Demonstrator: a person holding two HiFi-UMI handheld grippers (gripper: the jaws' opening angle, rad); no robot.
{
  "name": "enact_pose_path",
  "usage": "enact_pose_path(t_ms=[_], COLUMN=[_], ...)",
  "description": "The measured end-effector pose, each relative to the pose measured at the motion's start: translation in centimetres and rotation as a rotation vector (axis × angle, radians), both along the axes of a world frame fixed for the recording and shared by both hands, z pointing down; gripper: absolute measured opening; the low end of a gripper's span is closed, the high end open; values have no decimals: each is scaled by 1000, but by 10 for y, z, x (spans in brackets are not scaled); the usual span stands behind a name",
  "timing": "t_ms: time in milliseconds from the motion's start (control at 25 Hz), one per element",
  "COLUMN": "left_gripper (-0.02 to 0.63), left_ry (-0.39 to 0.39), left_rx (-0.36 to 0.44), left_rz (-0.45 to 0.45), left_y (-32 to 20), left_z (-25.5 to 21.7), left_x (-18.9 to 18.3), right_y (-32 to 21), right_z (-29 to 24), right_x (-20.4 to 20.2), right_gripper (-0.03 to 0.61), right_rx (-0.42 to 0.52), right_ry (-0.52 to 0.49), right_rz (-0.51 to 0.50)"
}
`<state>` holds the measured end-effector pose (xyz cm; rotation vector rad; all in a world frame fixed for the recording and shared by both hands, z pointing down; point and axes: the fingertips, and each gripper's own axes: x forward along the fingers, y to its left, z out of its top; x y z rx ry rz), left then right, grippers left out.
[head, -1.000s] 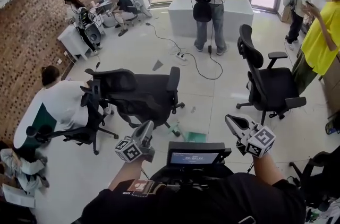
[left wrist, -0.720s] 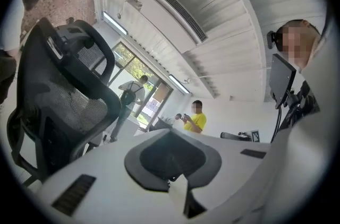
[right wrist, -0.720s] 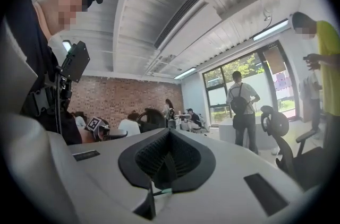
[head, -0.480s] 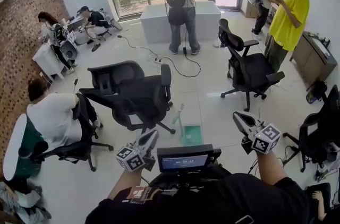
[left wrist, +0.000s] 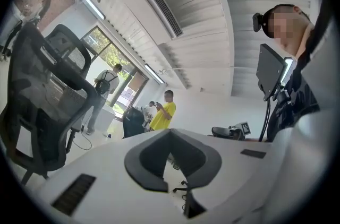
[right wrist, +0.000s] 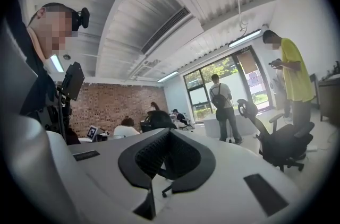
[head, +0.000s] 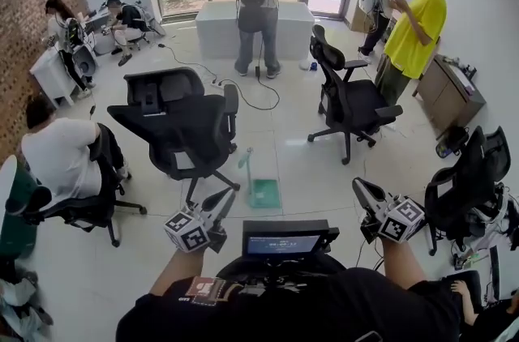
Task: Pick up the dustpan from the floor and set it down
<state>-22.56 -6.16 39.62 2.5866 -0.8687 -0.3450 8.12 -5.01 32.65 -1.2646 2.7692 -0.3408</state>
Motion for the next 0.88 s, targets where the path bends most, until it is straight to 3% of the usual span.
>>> enact_pose_path(t_ms=[240,400,520,680,880], left_gripper=[25,25,25,25,25], left_ry=[-18,38,43,5,4], left_rx=[29,-8,-44,-30,4], left_rz=[-3,-7,9,-23,-70], left_y=[109,190,246,305,381], left_z=[-3,5,12,3,-14], left_x=[113,217,272,280,233], right_y=[116,204,254,304,374], right_z=[11,30,45,41,20], right_x=[83,151,184,194,157], right_gripper=[9,9,9,9,9], right_rx=[49,36,12,33,70], right_ry=[20,59,85,78,92], right_rz=[-77,-180,-232,-258,-271])
